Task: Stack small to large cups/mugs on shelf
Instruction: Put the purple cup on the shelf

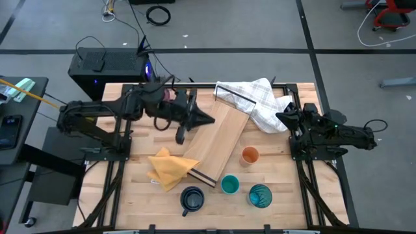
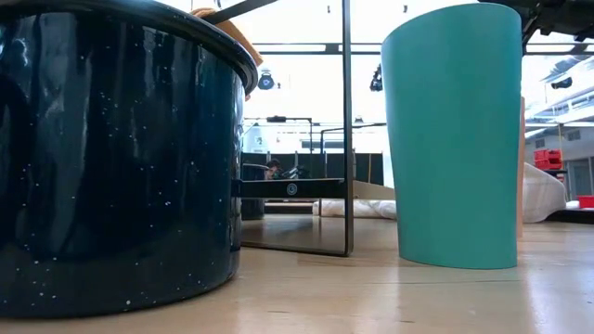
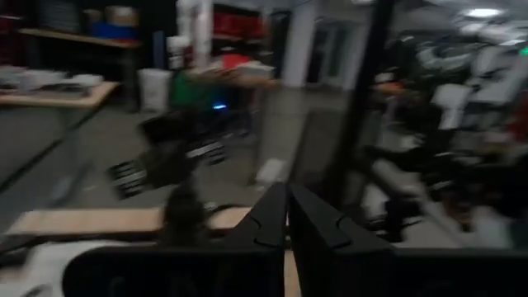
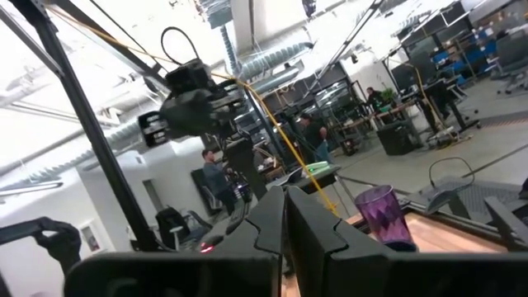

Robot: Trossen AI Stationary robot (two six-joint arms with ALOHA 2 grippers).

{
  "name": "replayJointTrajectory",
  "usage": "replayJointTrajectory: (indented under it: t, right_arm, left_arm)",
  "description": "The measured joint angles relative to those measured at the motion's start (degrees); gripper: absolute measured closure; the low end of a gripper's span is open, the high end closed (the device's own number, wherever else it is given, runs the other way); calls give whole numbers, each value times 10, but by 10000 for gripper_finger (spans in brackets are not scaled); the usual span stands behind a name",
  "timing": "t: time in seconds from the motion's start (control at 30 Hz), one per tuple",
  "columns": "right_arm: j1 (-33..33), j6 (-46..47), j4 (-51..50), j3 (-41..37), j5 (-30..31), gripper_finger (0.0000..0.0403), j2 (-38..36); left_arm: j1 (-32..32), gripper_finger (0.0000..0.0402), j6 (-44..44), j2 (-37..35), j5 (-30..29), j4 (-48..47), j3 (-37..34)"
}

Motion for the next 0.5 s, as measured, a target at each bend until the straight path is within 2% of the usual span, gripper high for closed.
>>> replayJointTrajectory:
  t: [0.13, 0.27, 0.4, 0.5]
  right_arm:
    - [0, 20, 0, 0, -4, 380, 0]
    - [0, 37, -10, 0, -5, 380, 4]
    - [0, 37, -8, 0, -5, 380, 19]
    - [0, 39, -10, 0, -5, 380, 33]
  left_arm:
    - [51, 391, 8, -13, -1, -39, 0]
    - [131, 384, 38, -32, -2, -116, 16]
    - [209, 374, 63, -36, -2, -237, 87]
    - [240, 370, 108, -35, 3, -342, 157]
